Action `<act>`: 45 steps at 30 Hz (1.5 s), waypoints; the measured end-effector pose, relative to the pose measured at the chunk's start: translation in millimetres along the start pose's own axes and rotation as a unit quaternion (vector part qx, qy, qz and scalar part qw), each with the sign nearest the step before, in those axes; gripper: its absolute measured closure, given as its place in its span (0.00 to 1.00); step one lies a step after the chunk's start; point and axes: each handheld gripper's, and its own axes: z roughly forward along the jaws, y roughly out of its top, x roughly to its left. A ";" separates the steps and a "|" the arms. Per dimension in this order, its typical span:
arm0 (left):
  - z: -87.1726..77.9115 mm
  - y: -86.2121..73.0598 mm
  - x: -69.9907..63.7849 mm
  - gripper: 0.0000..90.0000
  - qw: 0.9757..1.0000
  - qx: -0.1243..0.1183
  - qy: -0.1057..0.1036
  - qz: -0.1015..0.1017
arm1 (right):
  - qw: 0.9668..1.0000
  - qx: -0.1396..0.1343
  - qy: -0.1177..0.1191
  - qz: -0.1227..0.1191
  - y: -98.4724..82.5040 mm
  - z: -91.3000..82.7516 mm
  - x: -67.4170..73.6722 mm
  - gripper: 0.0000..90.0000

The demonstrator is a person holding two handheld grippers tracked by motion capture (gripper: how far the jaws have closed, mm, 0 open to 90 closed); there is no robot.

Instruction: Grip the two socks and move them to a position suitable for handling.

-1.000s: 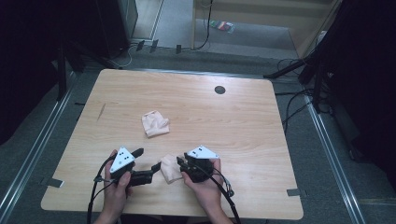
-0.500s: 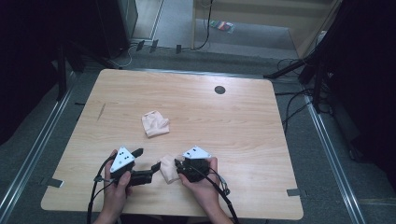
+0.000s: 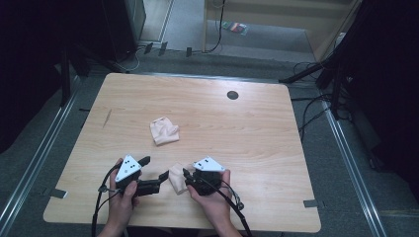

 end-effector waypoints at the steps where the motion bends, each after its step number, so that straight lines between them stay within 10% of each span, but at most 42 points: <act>1: 0.0 0.0 0.3 0.16 1.000 0.001 -0.001 0.000 | 1.000 0.000 0.000 0.007 -0.5 0.3 -0.9 0.61; 9: 1.9 -0.8 -1.2 0.16 1.000 0.003 -0.002 0.002 | 1.000 0.021 0.007 0.021 -2.1 8.7 -4.3 0.64; 17: 5.8 -2.6 -3.5 0.16 1.000 0.012 -0.005 0.006 | 1.000 0.001 -0.001 -0.025 0.2 2.7 0.5 0.98; 35: 31.7 -6.5 -39.1 0.13 0.996 0.068 -0.053 -0.006 | 0.997 -0.074 0.034 -0.006 35.1 -38.0 12.4 0.99; 42: 42.4 -6.7 -46.8 0.17 0.994 0.103 -0.021 -0.026 | 0.993 -0.103 0.057 0.000 45.4 -53.6 18.5 0.99; 45: 40.3 -5.7 -44.1 0.36 0.996 0.087 0.001 -0.020 | 0.989 -0.118 0.089 0.002 50.3 -61.3 22.3 0.99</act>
